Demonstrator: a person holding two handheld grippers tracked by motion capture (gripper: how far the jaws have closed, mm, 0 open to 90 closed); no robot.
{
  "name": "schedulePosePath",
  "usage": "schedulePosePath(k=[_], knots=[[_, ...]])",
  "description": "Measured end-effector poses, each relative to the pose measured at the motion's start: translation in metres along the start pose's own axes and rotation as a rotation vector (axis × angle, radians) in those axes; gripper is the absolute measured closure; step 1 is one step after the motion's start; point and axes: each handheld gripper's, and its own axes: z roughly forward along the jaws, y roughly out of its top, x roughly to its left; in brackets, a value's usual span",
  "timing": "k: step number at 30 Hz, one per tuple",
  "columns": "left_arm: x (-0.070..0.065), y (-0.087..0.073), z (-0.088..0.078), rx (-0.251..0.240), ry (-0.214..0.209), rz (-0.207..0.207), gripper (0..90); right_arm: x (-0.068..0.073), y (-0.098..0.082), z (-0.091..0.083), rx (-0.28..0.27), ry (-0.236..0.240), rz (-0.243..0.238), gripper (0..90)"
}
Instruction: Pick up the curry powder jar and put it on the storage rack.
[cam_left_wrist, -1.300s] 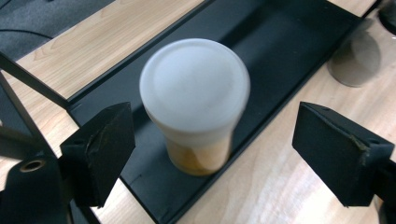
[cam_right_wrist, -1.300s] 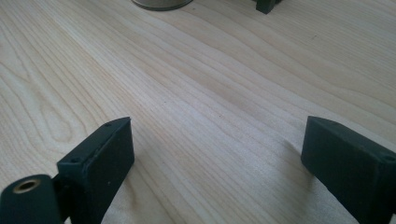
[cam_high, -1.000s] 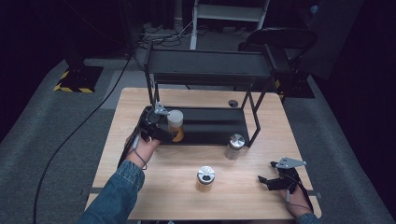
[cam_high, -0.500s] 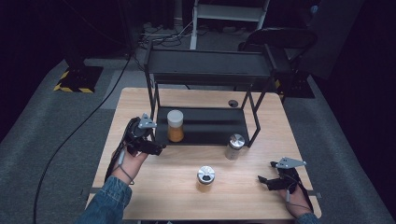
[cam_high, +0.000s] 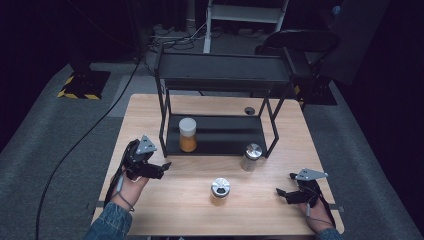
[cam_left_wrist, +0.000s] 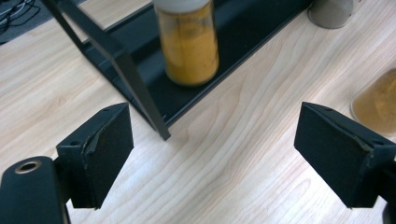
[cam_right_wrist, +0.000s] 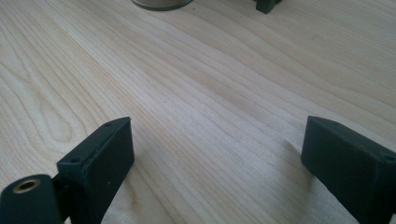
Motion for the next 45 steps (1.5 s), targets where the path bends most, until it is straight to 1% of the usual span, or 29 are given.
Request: schedulePosePath(k=[10,13,17,21,27,29,41,45], knots=[[0.001,-0.032,-0.004,-0.007,0.024,-0.009,11.8,0.0,0.0,0.0,0.0,-0.002,0.002,9.1],[0.001,-0.042,-0.004,-0.009,0.037,-0.012,11.8,0.001,0.0,0.0,0.0,-0.002,0.002,9.1],[-0.001,-0.052,-0.003,0.001,0.06,-0.011,11.8,0.001,0.0,0.0,0.0,-0.002,0.002,9.1],[-0.002,-0.062,-0.001,0.005,0.065,-0.018,11.8,0.001,0.0,0.0,0.0,-0.002,0.002,9.1],[-0.001,-0.078,0.002,0.003,0.07,-0.043,11.8,0.001,0.0,0.0,0.0,-0.002,0.002,9.1],[0.0,-0.081,0.003,0.012,0.07,-0.051,11.8,0.001,0.0,0.0,0.0,-0.002,0.002,9.1],[-0.001,-0.102,0.011,0.02,0.082,-0.082,11.8,0.001,0.0,0.0,0.0,-0.002,0.002,9.1],[0.0,-0.108,0.013,0.032,0.085,-0.096,11.9,0.001,0.0,0.0,0.0,-0.003,0.003,9.1]])
